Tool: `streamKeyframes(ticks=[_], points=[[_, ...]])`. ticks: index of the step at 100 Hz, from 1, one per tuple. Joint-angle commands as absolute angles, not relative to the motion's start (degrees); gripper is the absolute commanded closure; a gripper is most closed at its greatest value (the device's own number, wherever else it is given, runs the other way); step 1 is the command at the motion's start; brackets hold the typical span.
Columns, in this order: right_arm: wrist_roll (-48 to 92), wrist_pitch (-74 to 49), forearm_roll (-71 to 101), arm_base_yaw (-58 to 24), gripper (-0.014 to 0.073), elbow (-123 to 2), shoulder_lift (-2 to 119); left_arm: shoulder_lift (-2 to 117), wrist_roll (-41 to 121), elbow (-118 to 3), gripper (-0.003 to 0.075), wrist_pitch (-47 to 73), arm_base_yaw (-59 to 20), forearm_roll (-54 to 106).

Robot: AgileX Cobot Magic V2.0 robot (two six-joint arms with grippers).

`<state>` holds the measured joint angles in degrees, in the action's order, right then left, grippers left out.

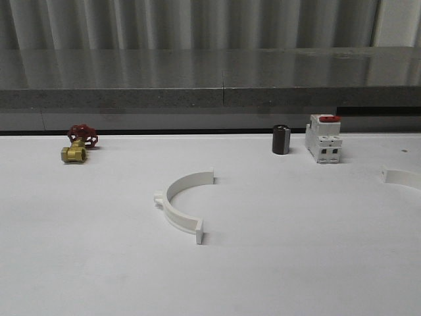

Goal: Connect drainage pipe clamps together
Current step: 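Move the right gripper above the other white clamp half, then grasp the second clamp half's end tab with the right gripper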

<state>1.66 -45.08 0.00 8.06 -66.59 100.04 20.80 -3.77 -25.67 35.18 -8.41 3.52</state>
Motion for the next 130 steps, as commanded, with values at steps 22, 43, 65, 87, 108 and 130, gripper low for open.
streamKeyframes(ticks=[22,43,65,87,108,130], points=[[3.22,-41.58,0.77,8.35,0.0085,-68.49,102.23,21.26,-3.75,-27.25,0.0740,31.08,-8.30,4.18],[3.28,-40.88,0.77,8.35,0.0085,-68.49,105.39,21.26,-3.75,-27.25,0.0740,31.08,-8.30,4.18],[3.28,-40.83,0.72,8.35,0.0085,-68.49,106.15,21.26,-3.75,-27.25,0.0740,31.08,-8.30,4.18],[3.28,-40.39,0.72,8.35,0.0085,-68.49,106.15,21.26,-3.75,-27.25,0.0740,31.08,-8.30,4.18],[3.22,-41.18,0.77,8.19,0.0146,-68.49,106.15,21.26,-3.75,-27.25,0.0740,31.08,-8.30,4.18],[3.22,-41.63,1.36,8.19,0.0463,-68.49,106.15,21.26,-3.75,-27.25,0.0740,31.08,-8.30,4.18]])
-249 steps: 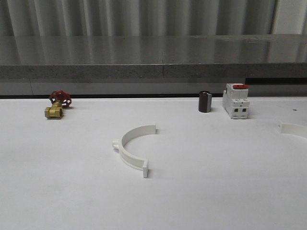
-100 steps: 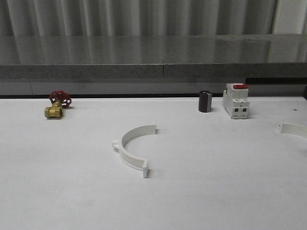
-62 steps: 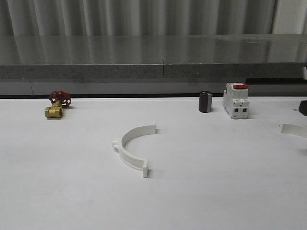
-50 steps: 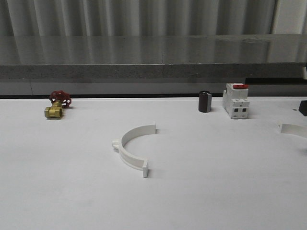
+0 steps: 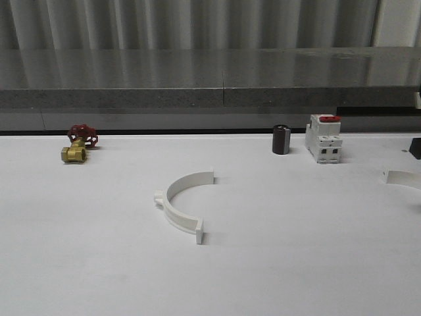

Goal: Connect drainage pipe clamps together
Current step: 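Grasp the second clamp half's end tab with the right gripper, then carry the clamp half to the placed half and join their ends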

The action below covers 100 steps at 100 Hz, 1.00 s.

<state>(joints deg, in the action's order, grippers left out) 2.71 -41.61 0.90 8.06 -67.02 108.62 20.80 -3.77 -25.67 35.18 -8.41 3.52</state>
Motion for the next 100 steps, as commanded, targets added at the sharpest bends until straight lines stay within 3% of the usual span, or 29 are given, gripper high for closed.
streamKeyframes(ticks=[1,29,74,100], points=[[3.22,-41.72,1.50,8.19,0.0475,-68.49,106.15,21.26,-3.75,-27.25,0.0740,31.08,-8.30,4.18],[-0.32,-43.33,6.38,6.07,0.0511,-68.62,105.72,21.26,-3.75,-27.25,0.0740,31.08,-8.30,4.18],[-26.53,-43.09,1.23,-15.79,0.0511,-72.25,104.74,21.26,-3.75,-27.25,0.0740,31.08,-8.30,4.18],[-36.80,-42.45,-2.14,-22.54,0.0511,-75.49,105.09,21.26,-3.75,-27.25,0.0740,31.08,-8.30,4.18]])
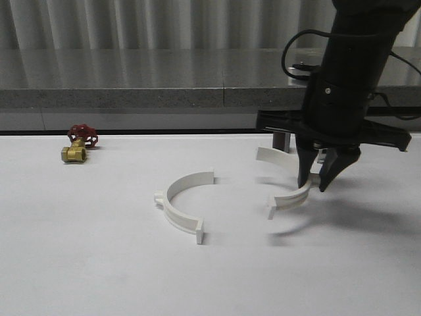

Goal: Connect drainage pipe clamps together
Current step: 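Carry the clamp half to the placed half and join their ends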

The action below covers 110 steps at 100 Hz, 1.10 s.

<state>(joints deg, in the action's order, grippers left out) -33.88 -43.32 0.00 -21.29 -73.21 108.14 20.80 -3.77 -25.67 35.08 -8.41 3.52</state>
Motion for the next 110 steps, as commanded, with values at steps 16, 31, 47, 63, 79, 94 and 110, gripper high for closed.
streamKeyframes(ticks=[16,31,47,63,79,94,110], points=[[-40.05,-43.17,-3.55,-24.31,0.0511,-77.70,106.88,21.26,-3.75,-27.25,0.0740,31.08,-8.30,4.18],[-41.43,-43.99,-3.60,-26.09,0.0511,-79.43,109.34,21.26,-3.75,-27.25,0.0740,31.08,-8.30,4.18],[-44.47,-43.56,-4.69,-28.07,0.0511,-80.05,110.06,21.26,-3.75,-27.25,0.0740,31.08,-8.30,4.18],[-46.28,-43.32,-5.06,-28.69,0.0511,-80.71,110.64,21.26,-3.75,-27.25,0.0740,31.08,-8.30,4.18],[-47.63,-43.42,-5.42,-29.19,0.0511,-80.71,110.69,21.26,-3.75,-27.25,0.0740,31.08,-8.30,4.18],[-48.66,-43.25,-5.63,-29.71,0.0511,-80.71,110.69,21.26,-3.75,-27.25,0.0740,31.08,-8.30,4.18],[-49.44,-43.17,-5.88,-30.31,0.0511,-80.71,110.75,21.26,-3.75,-27.25,0.0740,31.08,-8.30,4.18]])
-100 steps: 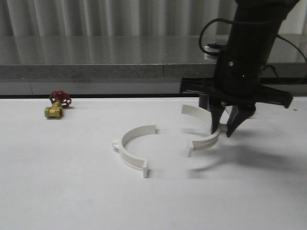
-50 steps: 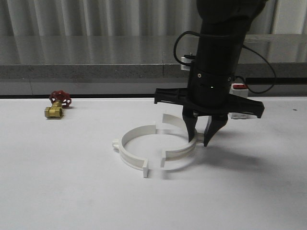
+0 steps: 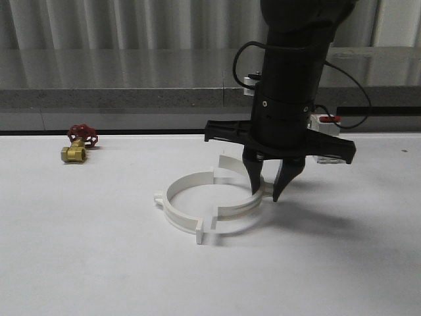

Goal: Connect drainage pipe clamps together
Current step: 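Carry the clamp half to the placed half and join their ends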

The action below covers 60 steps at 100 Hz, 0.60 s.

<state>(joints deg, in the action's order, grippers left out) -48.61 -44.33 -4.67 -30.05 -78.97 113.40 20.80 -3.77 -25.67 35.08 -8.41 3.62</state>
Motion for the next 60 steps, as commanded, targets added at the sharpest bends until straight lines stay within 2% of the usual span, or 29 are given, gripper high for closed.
streamKeyframes(ticks=[1,60], points=[[-49.54,-43.11,-5.88,-30.31,0.0511,-80.71,110.75,21.26,-3.75,-27.25,0.0740,31.08,-8.30,4.18],[-50.39,-42.60,-5.99,-30.31,0.0511,-80.71,110.98,21.26,-3.75,-27.25,0.0740,31.08,-8.30,4.18]])
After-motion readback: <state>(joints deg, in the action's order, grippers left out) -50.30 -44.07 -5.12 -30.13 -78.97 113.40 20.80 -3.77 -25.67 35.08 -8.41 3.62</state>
